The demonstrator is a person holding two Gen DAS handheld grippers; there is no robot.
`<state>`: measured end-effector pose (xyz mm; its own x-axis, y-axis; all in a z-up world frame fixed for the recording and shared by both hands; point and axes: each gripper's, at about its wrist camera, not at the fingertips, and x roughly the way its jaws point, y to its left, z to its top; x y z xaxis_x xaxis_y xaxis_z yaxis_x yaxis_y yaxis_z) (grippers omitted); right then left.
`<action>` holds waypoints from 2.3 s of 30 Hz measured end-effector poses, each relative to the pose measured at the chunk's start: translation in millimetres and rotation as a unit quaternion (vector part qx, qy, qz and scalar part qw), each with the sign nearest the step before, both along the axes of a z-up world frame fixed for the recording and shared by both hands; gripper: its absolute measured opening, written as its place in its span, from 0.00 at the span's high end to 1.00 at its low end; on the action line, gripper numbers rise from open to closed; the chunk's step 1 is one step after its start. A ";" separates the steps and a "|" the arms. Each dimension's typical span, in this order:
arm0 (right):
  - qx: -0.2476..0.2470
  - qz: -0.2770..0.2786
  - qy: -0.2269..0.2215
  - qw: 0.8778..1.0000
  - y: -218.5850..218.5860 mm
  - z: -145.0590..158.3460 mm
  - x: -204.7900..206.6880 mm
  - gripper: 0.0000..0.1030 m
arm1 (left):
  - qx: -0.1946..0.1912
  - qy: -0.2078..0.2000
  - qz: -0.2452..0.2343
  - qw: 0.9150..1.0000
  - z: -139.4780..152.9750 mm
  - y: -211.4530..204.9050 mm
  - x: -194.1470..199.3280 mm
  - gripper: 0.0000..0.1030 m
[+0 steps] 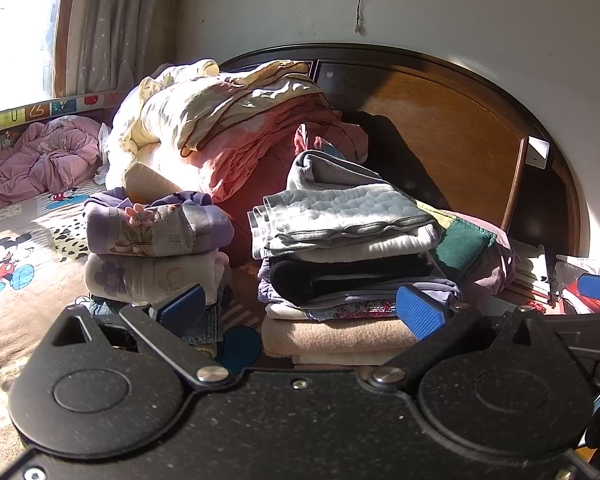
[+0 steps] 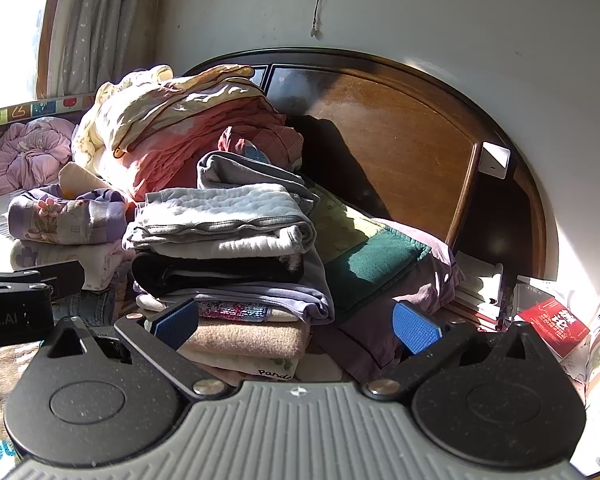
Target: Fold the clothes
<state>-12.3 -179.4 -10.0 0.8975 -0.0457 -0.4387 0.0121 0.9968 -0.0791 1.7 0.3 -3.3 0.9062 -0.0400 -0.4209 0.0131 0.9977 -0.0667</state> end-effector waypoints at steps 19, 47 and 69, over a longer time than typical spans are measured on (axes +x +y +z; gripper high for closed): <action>-0.011 0.035 0.010 0.999 -4.3 -16.3 36.1 0.01 | -0.006 0.000 0.021 1.000 -20.6 -5.7 23.9 0.00; 0.089 0.103 -0.007 0.991 -42.2 -43.8 126.3 0.01 | -0.015 0.015 -0.018 1.000 -30.0 -14.6 114.8 0.07; 0.065 0.087 0.044 0.993 -38.9 -48.5 153.0 0.01 | -0.036 0.076 0.014 0.996 -39.6 -17.1 200.0 0.61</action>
<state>140.7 -218.2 -58.5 0.8443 0.1687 -0.5086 -0.1620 0.9851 0.0578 201.7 -16.8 -43.0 0.8334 -0.0505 -0.5503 -0.0308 0.9900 -0.1374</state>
